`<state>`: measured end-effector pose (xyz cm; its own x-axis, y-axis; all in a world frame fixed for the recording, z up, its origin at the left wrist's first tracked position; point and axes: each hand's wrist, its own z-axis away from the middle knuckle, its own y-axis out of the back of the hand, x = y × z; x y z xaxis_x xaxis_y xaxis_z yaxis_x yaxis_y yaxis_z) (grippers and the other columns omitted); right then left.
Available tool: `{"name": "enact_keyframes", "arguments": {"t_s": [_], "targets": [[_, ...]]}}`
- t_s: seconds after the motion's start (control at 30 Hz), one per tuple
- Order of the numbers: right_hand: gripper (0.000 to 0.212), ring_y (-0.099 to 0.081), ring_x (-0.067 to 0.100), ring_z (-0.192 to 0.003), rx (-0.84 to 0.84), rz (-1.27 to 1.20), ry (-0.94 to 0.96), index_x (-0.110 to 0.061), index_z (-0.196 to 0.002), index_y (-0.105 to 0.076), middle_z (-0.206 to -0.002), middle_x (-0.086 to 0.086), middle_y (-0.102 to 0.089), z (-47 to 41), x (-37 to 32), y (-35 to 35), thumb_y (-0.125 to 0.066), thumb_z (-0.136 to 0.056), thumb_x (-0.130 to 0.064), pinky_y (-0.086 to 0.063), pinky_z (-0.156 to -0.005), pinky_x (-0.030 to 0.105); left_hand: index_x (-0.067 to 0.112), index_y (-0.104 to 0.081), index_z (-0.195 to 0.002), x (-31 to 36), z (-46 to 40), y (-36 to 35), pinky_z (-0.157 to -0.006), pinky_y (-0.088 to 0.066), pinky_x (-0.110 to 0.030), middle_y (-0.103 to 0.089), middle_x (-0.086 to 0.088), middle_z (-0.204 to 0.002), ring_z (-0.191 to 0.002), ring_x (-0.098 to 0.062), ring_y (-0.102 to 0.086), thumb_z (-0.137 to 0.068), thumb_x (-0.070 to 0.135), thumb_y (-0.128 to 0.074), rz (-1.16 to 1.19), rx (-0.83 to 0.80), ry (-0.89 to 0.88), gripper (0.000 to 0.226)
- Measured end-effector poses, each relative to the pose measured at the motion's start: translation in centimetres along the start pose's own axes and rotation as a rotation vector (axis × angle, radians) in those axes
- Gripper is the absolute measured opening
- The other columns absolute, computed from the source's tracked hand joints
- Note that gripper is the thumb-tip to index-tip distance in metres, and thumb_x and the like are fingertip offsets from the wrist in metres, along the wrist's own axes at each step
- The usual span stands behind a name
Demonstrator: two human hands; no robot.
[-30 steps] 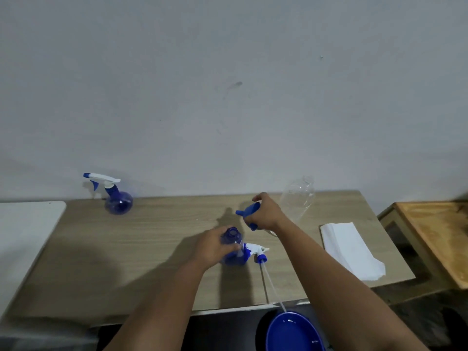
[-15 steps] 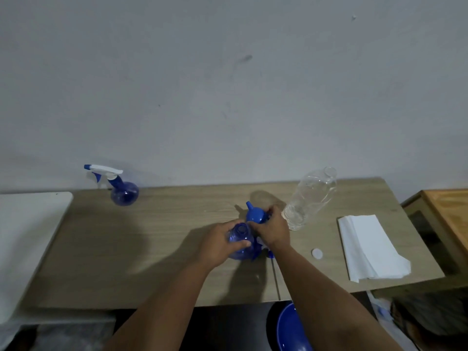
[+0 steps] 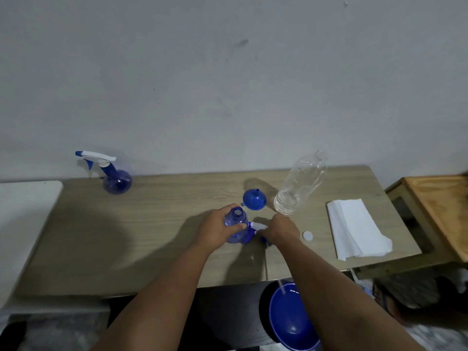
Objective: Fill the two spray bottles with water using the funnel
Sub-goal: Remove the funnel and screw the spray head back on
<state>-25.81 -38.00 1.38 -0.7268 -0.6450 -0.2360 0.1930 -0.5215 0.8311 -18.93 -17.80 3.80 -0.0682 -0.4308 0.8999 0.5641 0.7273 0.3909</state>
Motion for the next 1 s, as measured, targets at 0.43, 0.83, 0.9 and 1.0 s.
{"name": "enact_keyframes", "arguments": {"t_s": [0.43,0.83,0.9,1.0], "targets": [[0.036,-0.070,0.027,-0.104,0.001,0.049,0.016,-0.015,-0.112,-0.063,-0.112,0.007,-0.070,1.5,1.2,-0.9,-0.075,-0.089,-0.039,-0.057,-0.085,0.037,0.026,-0.069,-0.110,0.6,0.8,-0.2,-0.078,-0.049,-0.012,-0.074,0.011,-0.099,-0.085,0.005,-0.065,-0.075,0.022,-0.087,-0.020,0.016,0.038,0.039],[0.023,-0.059,0.029,-0.060,0.046,-0.655,0.053,-0.004,-0.065,-0.073,-0.061,0.014,-0.063,2.8,-0.1,5.0,-0.080,-0.083,-0.016,-0.047,-0.063,0.037,0.034,-0.073,-0.096,0.0,2.6,-0.1,-0.088,-0.054,-0.035,-0.077,0.005,-0.095,-0.083,-0.006,-0.067,-0.065,0.030,-0.086,0.021,0.038,0.049,0.035],[0.020,-0.050,0.024,-0.060,0.046,-0.913,0.113,0.000,-0.074,-0.070,-0.065,0.014,-0.056,4.2,-1.5,7.2,-0.079,-0.088,-0.012,-0.041,-0.055,0.032,0.038,-0.072,-0.089,0.3,2.9,-0.1,-0.086,-0.054,-0.034,-0.078,0.002,-0.093,-0.080,-0.005,-0.067,-0.060,0.031,-0.085,0.042,0.063,0.058,0.032],[0.033,-0.052,0.019,-0.062,0.070,-1.007,0.322,0.002,-0.075,-0.063,-0.070,0.006,-0.065,6.5,-4.1,10.2,-0.078,-0.095,-0.019,-0.042,-0.053,0.026,0.038,-0.071,-0.089,0.3,2.9,-0.3,-0.084,-0.054,-0.032,-0.077,0.012,-0.084,-0.077,0.000,-0.068,-0.059,0.030,-0.084,0.054,0.070,0.062,0.033]]}}
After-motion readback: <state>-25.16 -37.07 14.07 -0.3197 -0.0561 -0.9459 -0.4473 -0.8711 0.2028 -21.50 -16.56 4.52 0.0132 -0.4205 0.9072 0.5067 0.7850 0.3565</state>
